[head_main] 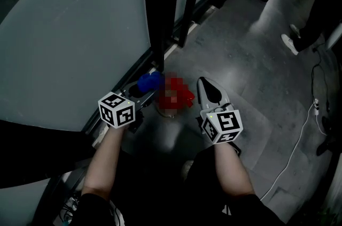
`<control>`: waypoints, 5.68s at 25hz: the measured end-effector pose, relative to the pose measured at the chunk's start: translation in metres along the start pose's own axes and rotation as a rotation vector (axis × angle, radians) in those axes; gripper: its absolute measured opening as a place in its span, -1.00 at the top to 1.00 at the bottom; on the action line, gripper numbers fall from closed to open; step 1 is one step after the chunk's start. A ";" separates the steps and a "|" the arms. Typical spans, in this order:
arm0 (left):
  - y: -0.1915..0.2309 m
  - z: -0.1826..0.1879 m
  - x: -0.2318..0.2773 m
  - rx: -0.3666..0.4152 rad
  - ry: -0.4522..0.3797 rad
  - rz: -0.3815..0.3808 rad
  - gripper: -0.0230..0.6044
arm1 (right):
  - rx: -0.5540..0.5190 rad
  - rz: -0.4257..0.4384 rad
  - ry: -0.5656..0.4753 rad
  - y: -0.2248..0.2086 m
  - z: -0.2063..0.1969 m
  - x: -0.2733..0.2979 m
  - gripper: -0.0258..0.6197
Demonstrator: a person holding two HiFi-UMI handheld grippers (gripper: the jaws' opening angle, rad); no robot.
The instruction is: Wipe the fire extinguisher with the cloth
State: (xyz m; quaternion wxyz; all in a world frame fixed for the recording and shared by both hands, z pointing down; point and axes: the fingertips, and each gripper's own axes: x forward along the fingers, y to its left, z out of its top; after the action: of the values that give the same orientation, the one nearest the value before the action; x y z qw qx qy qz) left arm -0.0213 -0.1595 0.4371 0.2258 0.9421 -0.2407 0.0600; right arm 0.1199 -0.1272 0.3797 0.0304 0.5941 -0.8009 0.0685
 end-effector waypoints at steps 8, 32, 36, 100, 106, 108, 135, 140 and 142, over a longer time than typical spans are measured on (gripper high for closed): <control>-0.021 -0.018 -0.016 -0.142 -0.059 0.046 0.39 | 0.023 0.005 0.013 0.002 -0.005 0.001 0.91; -0.098 -0.053 -0.003 -0.057 0.003 0.165 0.39 | 0.077 -0.028 0.012 -0.017 -0.006 0.007 0.91; -0.108 -0.054 0.010 0.008 0.032 0.137 0.39 | 0.092 -0.019 0.008 -0.019 -0.005 0.010 0.91; 0.092 -0.099 0.014 -0.523 -0.240 0.108 0.40 | 0.111 0.084 0.011 0.011 -0.019 0.000 0.91; 0.105 -0.138 0.026 -0.676 -0.243 0.098 0.40 | 0.080 0.067 0.038 0.012 -0.033 -0.005 0.91; 0.110 -0.156 0.030 -0.712 -0.226 0.113 0.40 | 0.080 0.049 0.056 0.008 -0.041 -0.005 0.91; 0.172 -0.271 0.044 -1.001 -0.339 0.322 0.40 | -0.004 0.049 0.103 0.023 -0.051 -0.025 0.91; 0.176 -0.275 0.029 -1.094 -0.463 0.385 0.40 | 0.001 0.046 0.111 0.023 -0.052 -0.028 0.91; 0.184 -0.276 0.013 -1.142 -0.559 0.431 0.40 | -0.008 0.050 0.108 0.024 -0.049 -0.029 0.91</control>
State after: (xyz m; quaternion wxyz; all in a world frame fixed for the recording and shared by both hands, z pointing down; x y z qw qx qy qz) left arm -0.0992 -0.1835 0.7591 0.6010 0.5856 -0.4666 -0.2795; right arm 0.1036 -0.0855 0.4227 0.0743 0.5694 -0.8128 0.0982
